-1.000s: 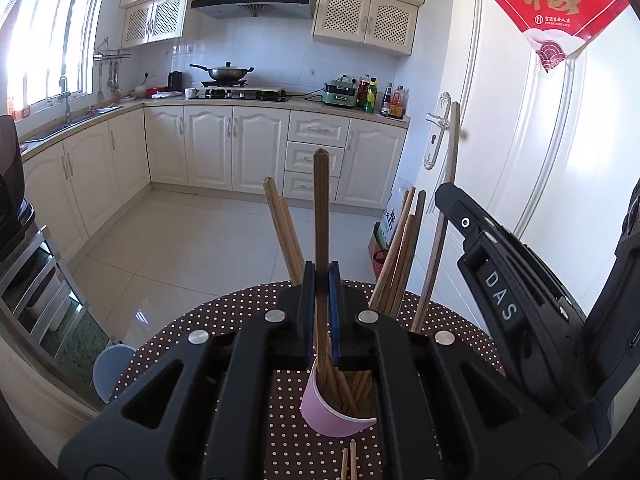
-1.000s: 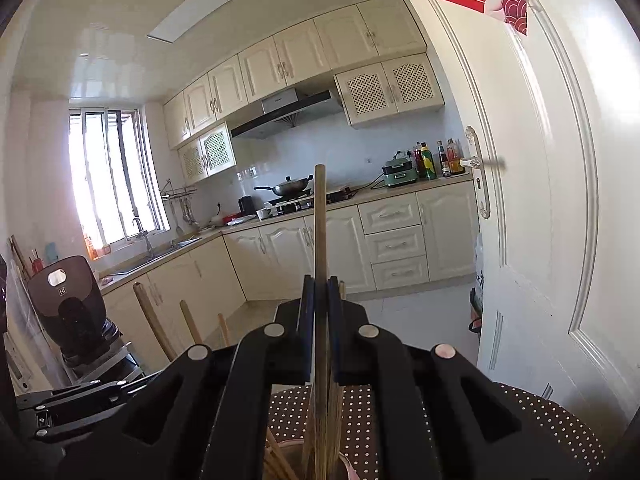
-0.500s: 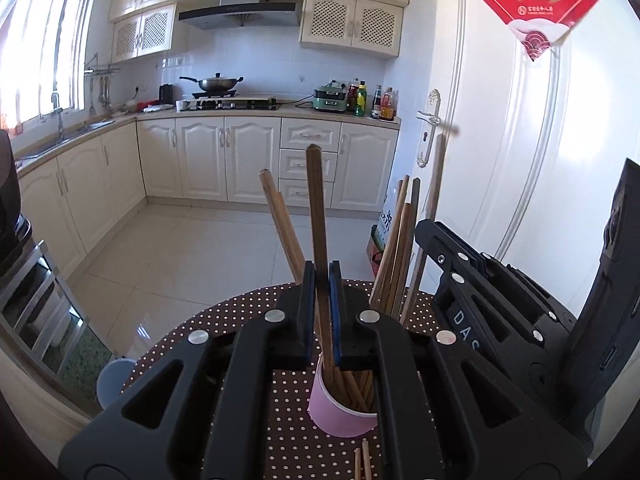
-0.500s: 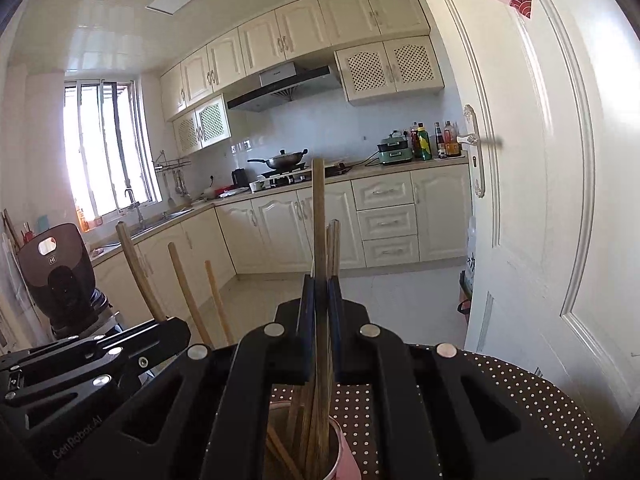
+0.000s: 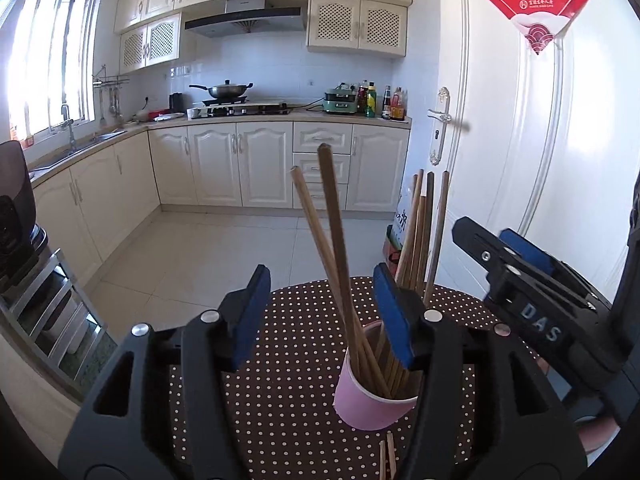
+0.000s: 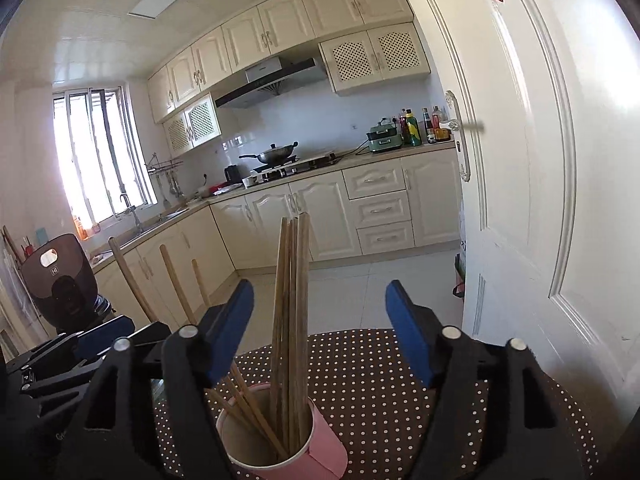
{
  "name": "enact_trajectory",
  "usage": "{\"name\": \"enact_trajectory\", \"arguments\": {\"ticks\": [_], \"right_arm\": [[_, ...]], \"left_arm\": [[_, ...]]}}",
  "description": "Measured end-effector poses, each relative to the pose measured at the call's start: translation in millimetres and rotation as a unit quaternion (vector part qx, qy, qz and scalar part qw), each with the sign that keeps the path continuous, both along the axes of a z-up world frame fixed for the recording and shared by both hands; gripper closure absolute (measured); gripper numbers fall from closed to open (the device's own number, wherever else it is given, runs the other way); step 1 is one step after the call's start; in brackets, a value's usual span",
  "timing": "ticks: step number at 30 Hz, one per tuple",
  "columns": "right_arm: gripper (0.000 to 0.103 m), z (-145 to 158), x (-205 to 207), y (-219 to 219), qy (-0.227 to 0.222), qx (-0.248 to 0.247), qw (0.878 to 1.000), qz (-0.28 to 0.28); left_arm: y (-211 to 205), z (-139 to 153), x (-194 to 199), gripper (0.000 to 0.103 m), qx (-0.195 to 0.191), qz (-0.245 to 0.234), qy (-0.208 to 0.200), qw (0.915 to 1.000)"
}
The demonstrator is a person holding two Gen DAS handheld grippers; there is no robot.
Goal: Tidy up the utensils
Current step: 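Open both tools to release the chopsticks into the pink cup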
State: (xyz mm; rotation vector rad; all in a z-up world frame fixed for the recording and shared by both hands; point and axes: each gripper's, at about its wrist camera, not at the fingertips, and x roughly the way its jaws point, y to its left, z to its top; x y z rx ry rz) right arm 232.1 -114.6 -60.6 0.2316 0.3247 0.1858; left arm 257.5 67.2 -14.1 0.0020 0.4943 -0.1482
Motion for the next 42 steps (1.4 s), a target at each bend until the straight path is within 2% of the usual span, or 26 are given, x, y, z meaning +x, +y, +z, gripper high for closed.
{"name": "enact_trajectory", "arguments": {"ticks": [6, 18, 26, 28, 42], "right_arm": [[0.024, -0.3, -6.9, -9.5, 0.004, -0.001, 1.0, -0.01], [0.013, -1.6, -22.9, -25.9, 0.015, -0.004, 1.0, -0.027], [0.01, -7.2, -38.2, -34.5, 0.031, -0.005, 0.999, -0.038], [0.009, -10.3, -42.6, -34.8, 0.037, -0.01, 0.999, -0.038], [0.008, -45.2, -71.0, -47.3, 0.094, -0.006, 0.995, -0.046]], "left_arm": [[1.8, -3.2, -4.2, 0.047, 0.001, 0.011, 0.008, 0.9999], [-7.6, -2.4, -19.1, 0.042, 0.007, 0.015, 0.012, 0.9998], [1.2, -11.5, -43.1, 0.036, -0.005, 0.029, 0.024, 0.9993], [5.5, -17.1, -50.3, 0.033, -0.009, 0.037, 0.028, 0.9989], [26.5, -69.8, -84.8, 0.03, -0.014, 0.065, 0.096, 0.9932]]}}
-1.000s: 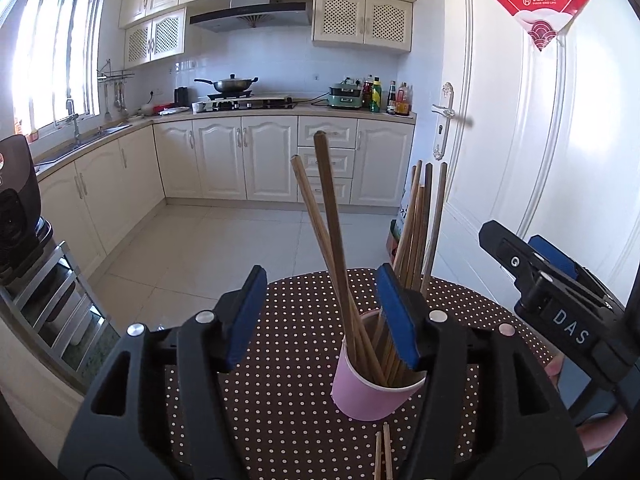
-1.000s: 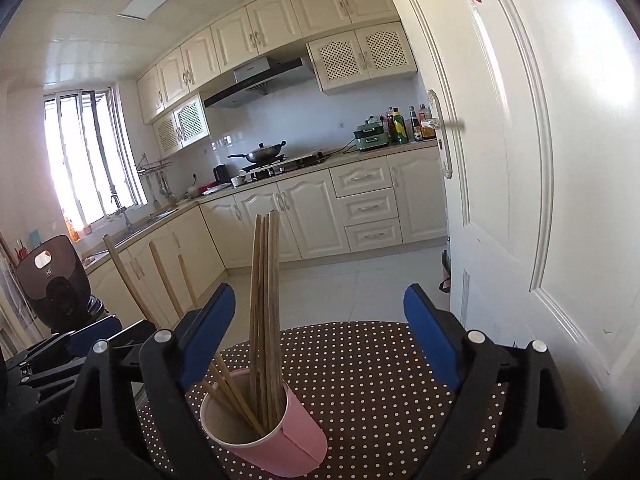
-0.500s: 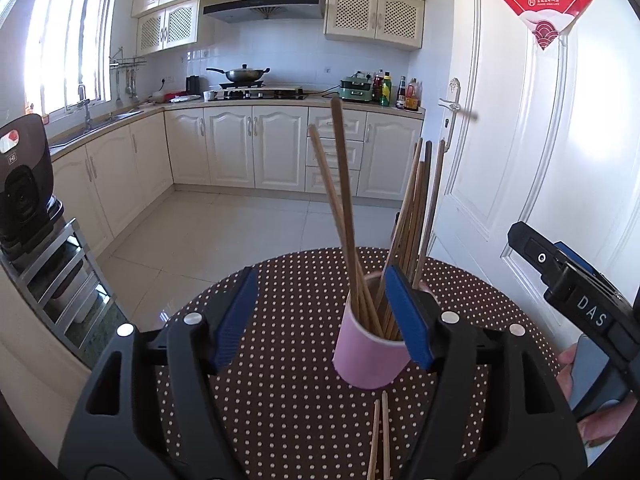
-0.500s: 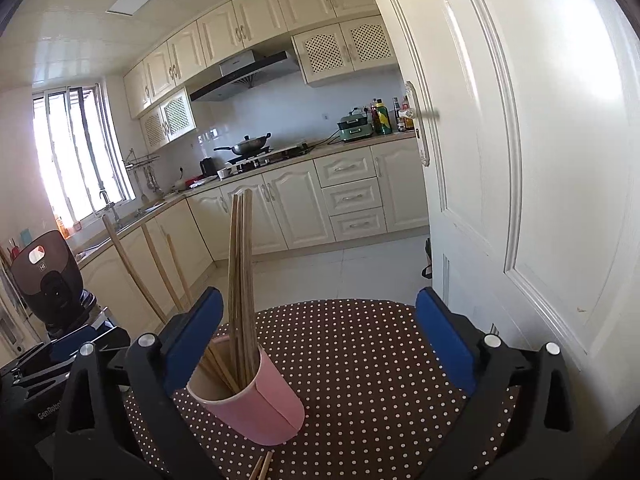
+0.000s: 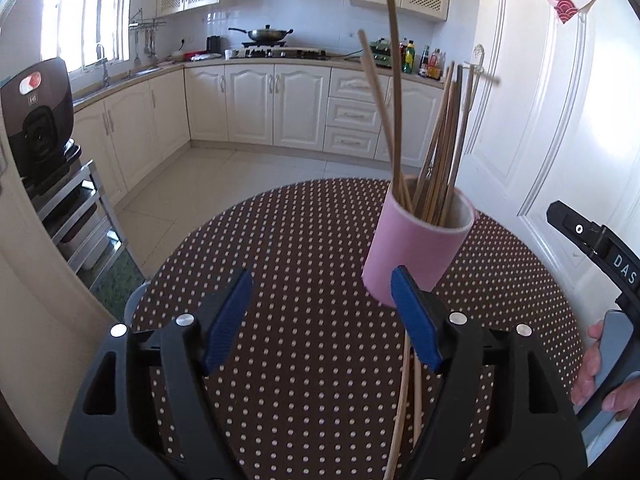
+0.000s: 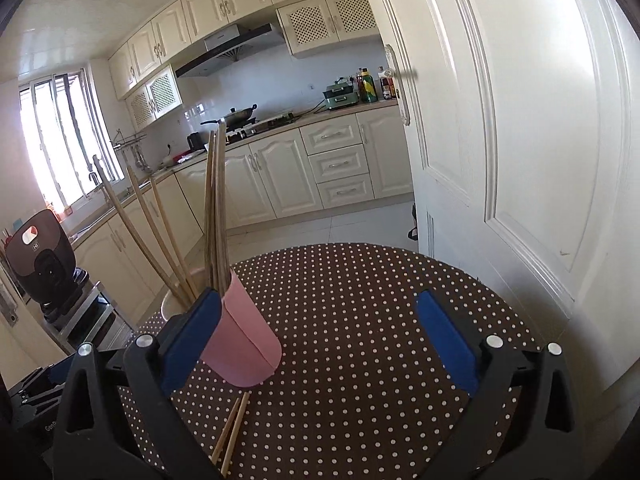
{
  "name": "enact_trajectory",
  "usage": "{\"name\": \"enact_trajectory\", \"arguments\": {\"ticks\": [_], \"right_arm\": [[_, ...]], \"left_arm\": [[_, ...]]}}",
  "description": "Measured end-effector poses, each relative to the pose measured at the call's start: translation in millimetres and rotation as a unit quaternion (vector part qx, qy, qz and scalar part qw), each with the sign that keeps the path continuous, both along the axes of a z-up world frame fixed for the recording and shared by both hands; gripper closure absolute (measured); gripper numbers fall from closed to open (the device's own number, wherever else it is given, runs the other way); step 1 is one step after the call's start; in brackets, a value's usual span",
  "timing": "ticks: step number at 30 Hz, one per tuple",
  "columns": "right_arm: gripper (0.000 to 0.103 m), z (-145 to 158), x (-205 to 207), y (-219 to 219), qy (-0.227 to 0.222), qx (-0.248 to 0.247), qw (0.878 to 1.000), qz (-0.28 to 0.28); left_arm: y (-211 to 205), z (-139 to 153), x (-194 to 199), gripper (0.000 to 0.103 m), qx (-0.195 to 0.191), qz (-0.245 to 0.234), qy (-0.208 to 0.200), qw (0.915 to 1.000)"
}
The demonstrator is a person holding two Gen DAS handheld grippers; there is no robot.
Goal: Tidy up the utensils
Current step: 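Open both tools to release the chopsticks into the pink cup, then move both open tools down to the loose chopsticks beside the cup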
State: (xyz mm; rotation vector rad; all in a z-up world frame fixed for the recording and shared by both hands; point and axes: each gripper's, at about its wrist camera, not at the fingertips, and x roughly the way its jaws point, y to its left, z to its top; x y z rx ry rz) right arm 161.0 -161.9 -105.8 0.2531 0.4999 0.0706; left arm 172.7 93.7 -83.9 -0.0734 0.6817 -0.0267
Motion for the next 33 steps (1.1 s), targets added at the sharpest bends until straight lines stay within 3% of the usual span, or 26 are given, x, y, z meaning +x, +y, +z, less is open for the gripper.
{"name": "enact_trajectory", "arguments": {"ticks": [4, 16, 23, 33], "right_arm": [[0.008, -20.1, -5.0, -3.5, 0.033, 0.007, 0.999, 0.002], [0.008, -60.6, -21.2, -2.6, 0.103, 0.006, 0.995, 0.009], [0.008, -68.3, -31.3, 5.1, 0.127, 0.005, 0.991, 0.032], [0.008, -69.3, -37.4, 15.0, 0.135, 0.01, 0.99, 0.046]], "left_arm": [[0.2, -17.0, -5.8, 0.029, -0.01, 0.003, 0.025, 0.9996], [-13.4, -59.3, -15.7, 0.029, 0.015, -0.024, 0.091, 0.9955], [-30.4, -76.2, -17.1, 0.029, 0.035, -0.05, 0.115, 0.9916], [-38.8, -76.3, -15.1, 0.029, 0.027, -0.066, 0.122, 0.9899]]}}
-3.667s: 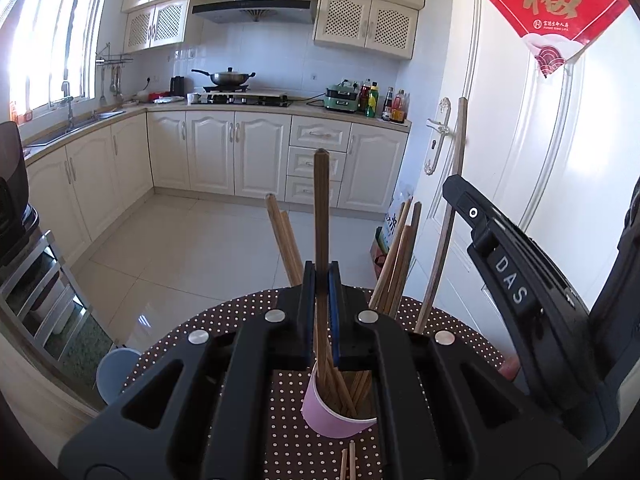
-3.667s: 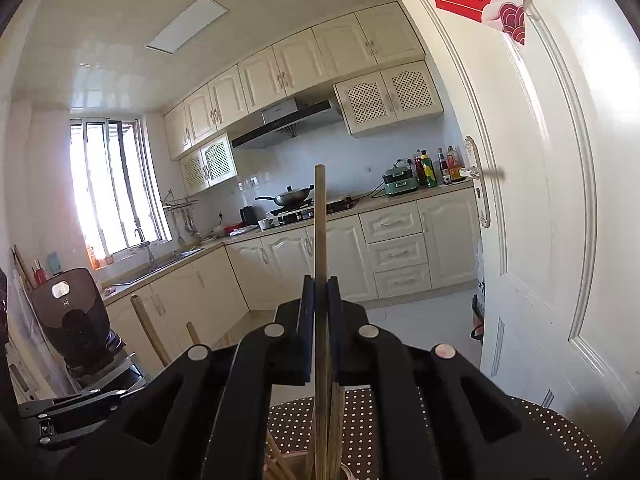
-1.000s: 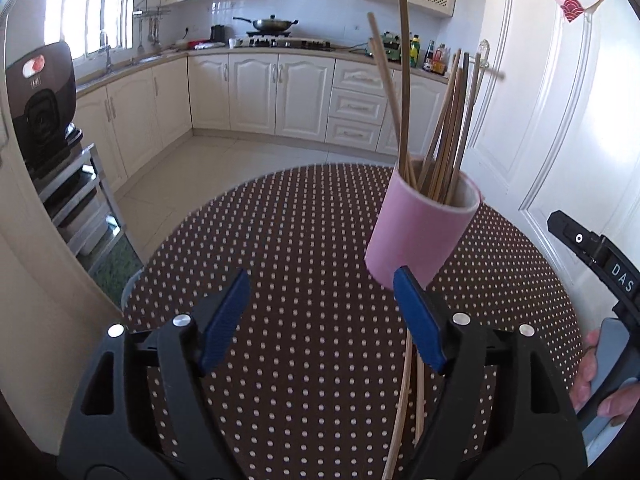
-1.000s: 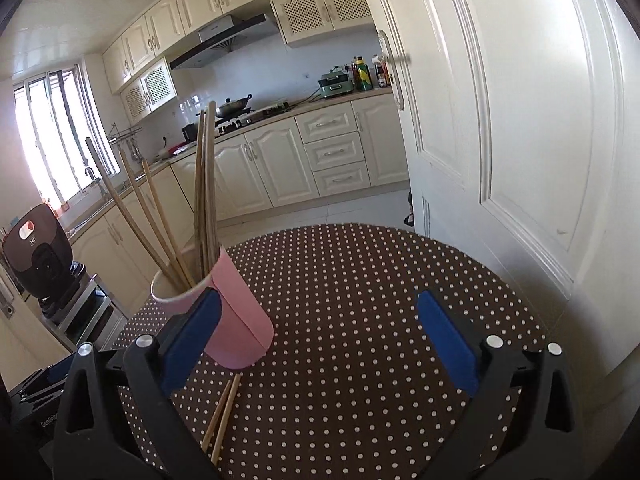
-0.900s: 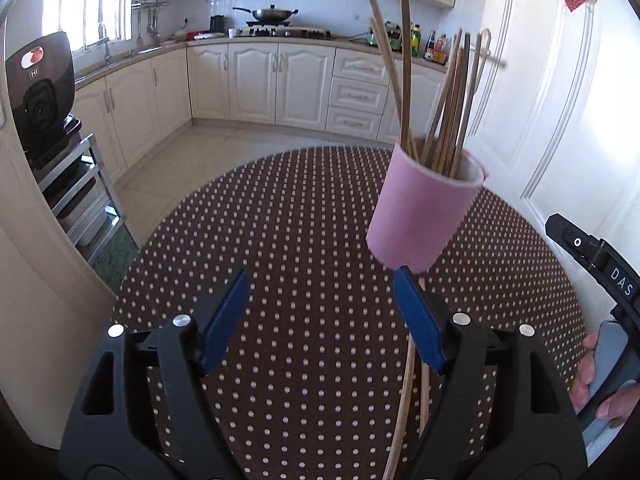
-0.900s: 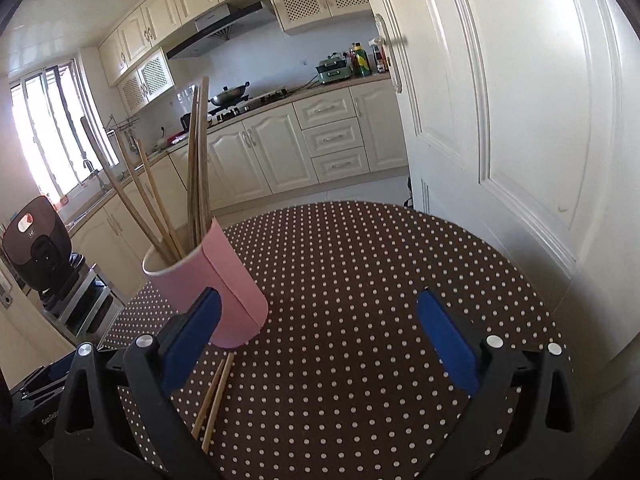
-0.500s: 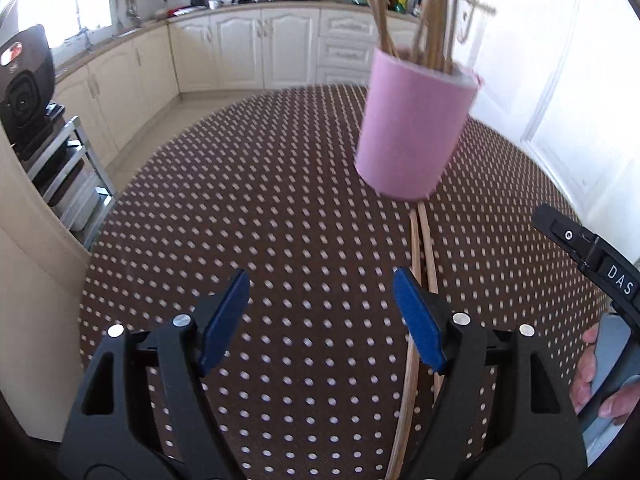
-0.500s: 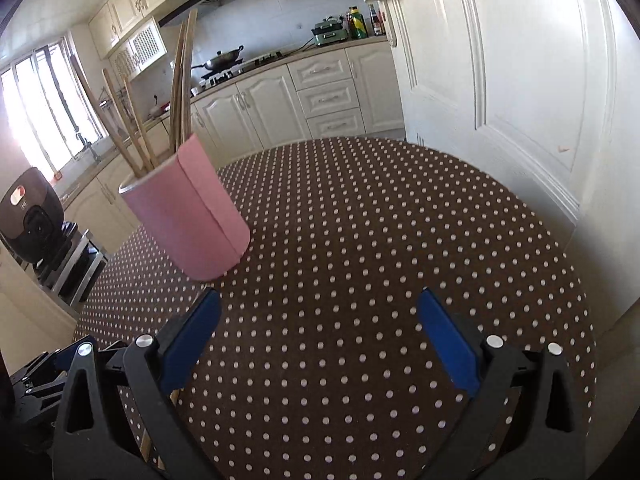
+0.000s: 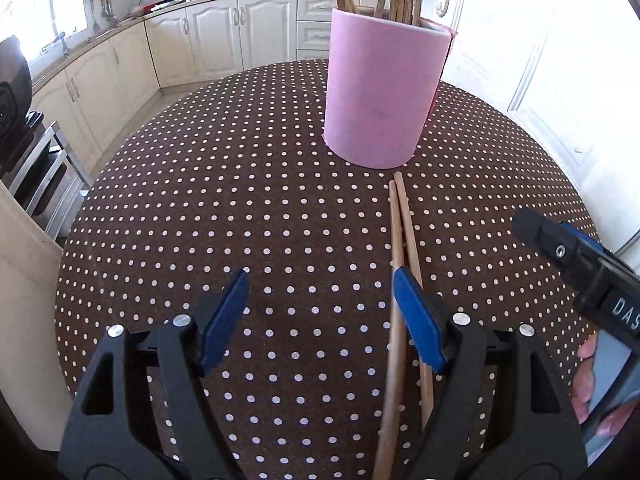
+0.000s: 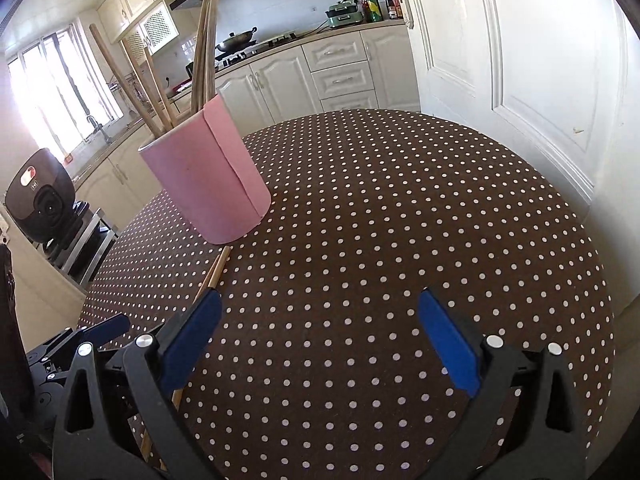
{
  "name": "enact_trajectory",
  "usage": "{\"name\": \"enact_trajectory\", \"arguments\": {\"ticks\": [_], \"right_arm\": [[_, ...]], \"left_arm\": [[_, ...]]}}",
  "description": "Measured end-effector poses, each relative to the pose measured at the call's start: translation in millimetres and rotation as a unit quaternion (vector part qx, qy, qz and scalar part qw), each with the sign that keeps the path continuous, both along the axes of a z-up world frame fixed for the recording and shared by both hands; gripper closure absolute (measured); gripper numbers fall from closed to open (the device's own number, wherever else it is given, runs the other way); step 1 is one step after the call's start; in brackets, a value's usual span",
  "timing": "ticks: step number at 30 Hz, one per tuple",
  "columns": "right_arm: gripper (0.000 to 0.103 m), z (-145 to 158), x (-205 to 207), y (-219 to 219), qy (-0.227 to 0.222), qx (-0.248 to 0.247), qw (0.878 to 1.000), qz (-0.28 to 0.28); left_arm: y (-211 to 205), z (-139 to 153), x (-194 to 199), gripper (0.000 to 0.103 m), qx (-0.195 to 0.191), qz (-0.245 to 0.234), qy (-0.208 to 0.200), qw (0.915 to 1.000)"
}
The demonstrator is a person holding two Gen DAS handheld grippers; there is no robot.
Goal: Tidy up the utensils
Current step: 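Move both open tools down to the loose chopsticks beside the cup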
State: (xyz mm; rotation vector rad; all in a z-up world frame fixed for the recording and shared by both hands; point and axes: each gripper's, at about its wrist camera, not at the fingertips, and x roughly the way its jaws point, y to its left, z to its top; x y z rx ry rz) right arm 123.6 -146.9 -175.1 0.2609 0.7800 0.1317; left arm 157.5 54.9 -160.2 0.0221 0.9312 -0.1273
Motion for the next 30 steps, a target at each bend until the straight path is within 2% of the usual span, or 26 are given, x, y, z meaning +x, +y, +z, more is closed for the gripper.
{"name": "enact_trajectory", "arguments": {"ticks": [3, 15, 16, 17, 18, 19, 21, 23, 26, 28, 30], "right_arm": [[0.008, -1.3, 0.0, 1.4, 0.003, 0.003, 1.0, 0.001], [0.008, -3.1, -4.5, -0.1, 0.007, 0.01, 1.0, 0.001], [0.008, -3.2, -4.5, 0.4, 0.007, 0.01, 1.0, 0.002], [0.008, -3.3, -4.8, 0.9, 0.007, 0.01, 1.0, 0.005], [0.008, -3.0, -4.5, 1.9, 0.007, 0.008, 1.0, 0.006], [0.008, -2.6, -3.8, 3.7, 0.007, 0.005, 1.0, 0.009], [0.008, -1.0, -3.2, 10.1, 0.006, -0.007, 1.0, 0.015], [0.008, 1.1, -3.2, 18.3, 0.001, -0.022, 0.999, 0.026], [0.011, 5.1, -1.6, 37.7, -0.007, -0.056, 0.997, 0.049], [0.02, 6.3, 0.6, 51.2, -0.01, -0.075, 0.995, 0.066], [0.034, 5.2, 5.5, 60.7, -0.001, -0.077, 0.994, 0.082]], "left_arm": [[-3.4, 3.1, -0.3, 0.029, -0.006, -0.012, -0.002, 0.9999], [-20.3, -7.6, 6.3, 0.03, 0.025, -0.012, 0.007, 0.9996], [-20.5, -7.3, 5.8, 0.034, 0.025, -0.011, 0.005, 0.9996], [-20.5, -6.7, 5.0, 0.052, 0.024, -0.01, 0.001, 0.9997], [-20.9, -6.1, 3.7, 0.059, 0.023, -0.012, -0.004, 0.9996], [-22.0, -5.4, 3.0, 0.071, 0.023, -0.016, -0.007, 0.9996], [-20.3, -5.1, 2.3, 0.076, 0.022, -0.016, -0.009, 0.9996], [-14.8, -5.0, 3.1, 0.086, 0.015, -0.002, -0.01, 0.9998], [-1.0, -3.1, 4.6, 0.093, -0.014, 0.007, -0.004, 0.9999], [8.1, -3.2, 5.4, 0.095, -0.035, 0.009, 0.0, 0.9993], [16.7, -3.8, 6.4, 0.096, -0.054, 0.01, 0.003, 0.9985]]}}
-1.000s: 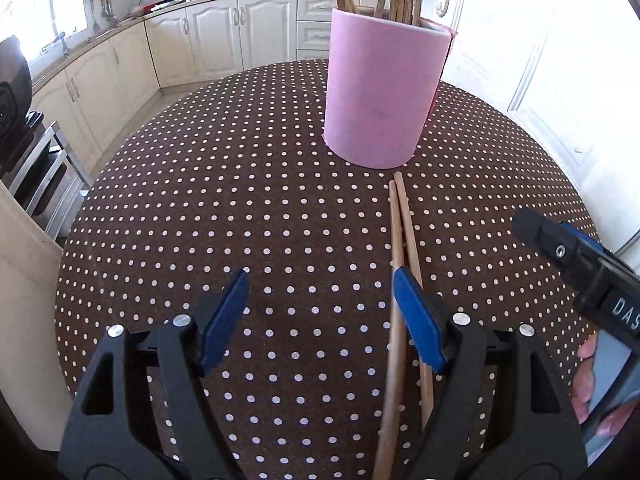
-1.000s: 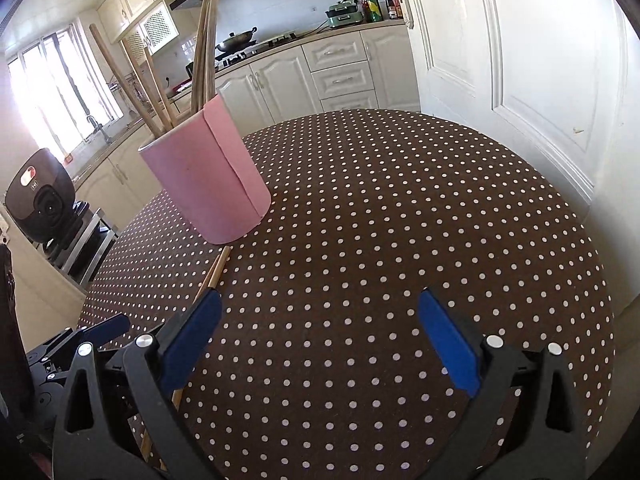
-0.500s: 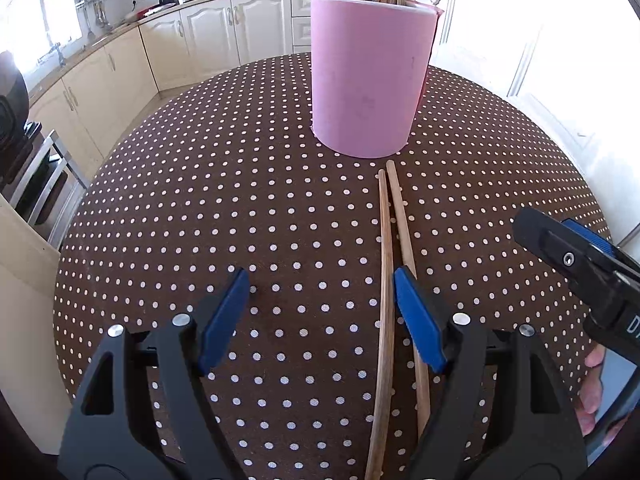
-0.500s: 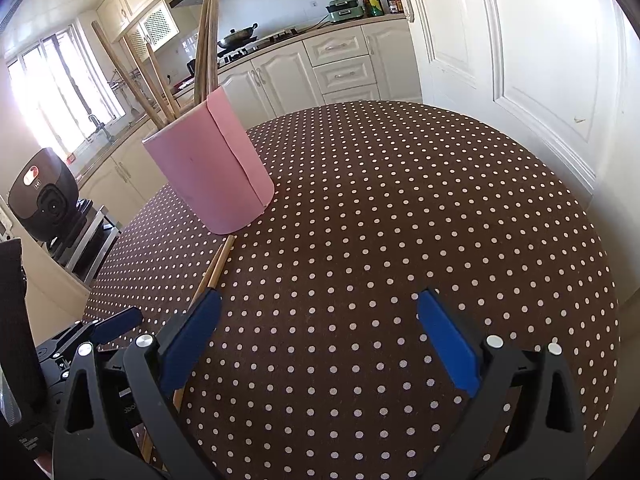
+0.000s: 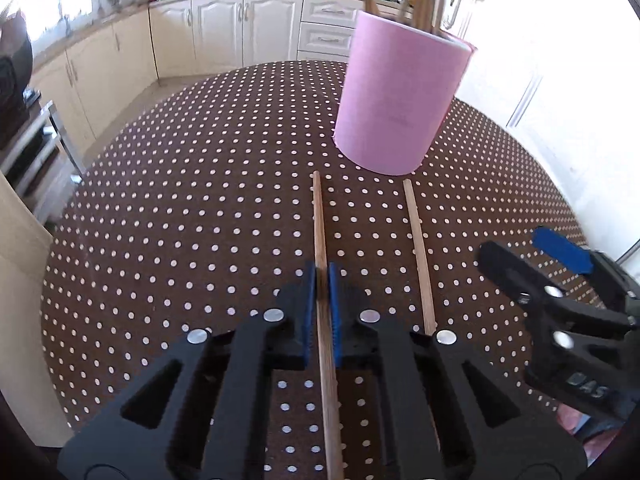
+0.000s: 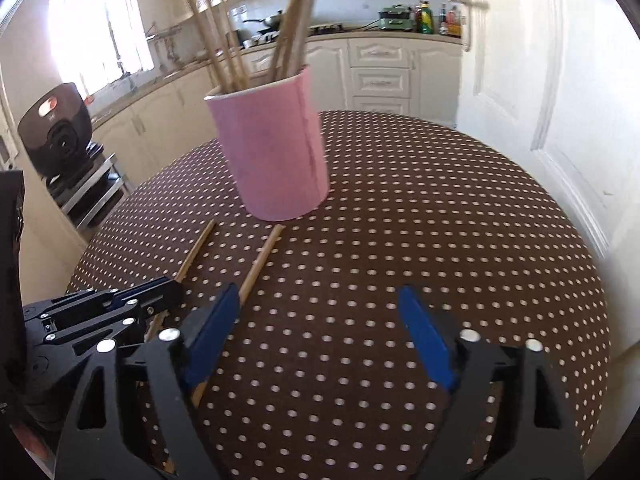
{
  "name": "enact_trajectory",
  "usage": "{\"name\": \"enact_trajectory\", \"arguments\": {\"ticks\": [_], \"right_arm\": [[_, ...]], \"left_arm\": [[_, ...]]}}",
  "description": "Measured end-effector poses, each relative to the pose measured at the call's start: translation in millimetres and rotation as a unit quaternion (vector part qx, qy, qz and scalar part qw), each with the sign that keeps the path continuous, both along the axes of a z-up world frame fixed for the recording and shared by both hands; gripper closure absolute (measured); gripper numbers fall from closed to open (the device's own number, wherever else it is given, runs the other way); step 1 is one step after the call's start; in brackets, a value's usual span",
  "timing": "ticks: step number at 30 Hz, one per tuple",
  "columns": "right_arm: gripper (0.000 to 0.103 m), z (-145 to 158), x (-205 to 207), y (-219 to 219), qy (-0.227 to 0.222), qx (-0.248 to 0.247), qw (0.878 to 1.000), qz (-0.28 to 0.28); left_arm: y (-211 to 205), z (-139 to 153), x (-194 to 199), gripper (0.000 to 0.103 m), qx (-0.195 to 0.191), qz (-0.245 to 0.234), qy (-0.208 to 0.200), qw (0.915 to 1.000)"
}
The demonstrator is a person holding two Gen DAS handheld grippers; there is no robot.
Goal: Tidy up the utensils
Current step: 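Move both open tools down to the loose chopsticks beside the cup, then close the left tool on one chopstick while the right tool closes on another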
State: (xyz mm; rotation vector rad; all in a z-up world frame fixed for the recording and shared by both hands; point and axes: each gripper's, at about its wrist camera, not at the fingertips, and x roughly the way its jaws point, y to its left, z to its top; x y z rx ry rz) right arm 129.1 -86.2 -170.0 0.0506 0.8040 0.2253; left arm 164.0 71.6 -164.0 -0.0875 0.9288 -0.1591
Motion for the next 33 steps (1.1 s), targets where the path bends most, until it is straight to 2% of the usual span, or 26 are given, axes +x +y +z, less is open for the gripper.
{"name": "enact_trajectory", "arguments": {"ticks": [9, 14, 17, 22, 25, 29, 33], "right_arm": [[0.053, -0.7, 15.9, 36.9, 0.025, -0.023, 0.999, 0.033], [0.063, -6.9, 21.3, 55.5, 0.042, -0.054, 0.997, 0.033], [0.063, -14.9, 25.1, 61.4, 0.056, -0.075, 0.995, 0.027], [0.066, -18.3, 27.5, 70.4, 0.052, -0.097, 0.994, 0.025], [0.073, -18.5, 26.5, 72.9, 0.055, -0.097, 0.993, 0.033], [0.09, -18.7, 19.5, 68.9, 0.058, -0.094, 0.993, 0.046], [0.095, -18.3, 10.2, 52.7, 0.061, -0.089, 0.992, 0.058]], "left_arm": [[20.5, -2.9, -2.6, 0.096, -0.019, -0.004, -0.002, 0.9998], [33.1, -6.1, -1.2, 0.096, -0.042, -0.006, -0.001, 0.9991], [42.7, -9.6, 0.8, 0.096, -0.051, -0.009, -0.001, 0.9987], [52.0, -11.4, 1.4, 0.096, -0.064, -0.011, -0.001, 0.9979], [51.9, -11.1, 0.0, 0.096, -0.059, -0.011, -0.003, 0.9982], [49.9, -10.5, -1.1, 0.096, -0.055, -0.011, -0.004, 0.9984], [46.9, -10.5, -1.9, 0.096, -0.049, -0.012, -0.005, 0.9987]]}}
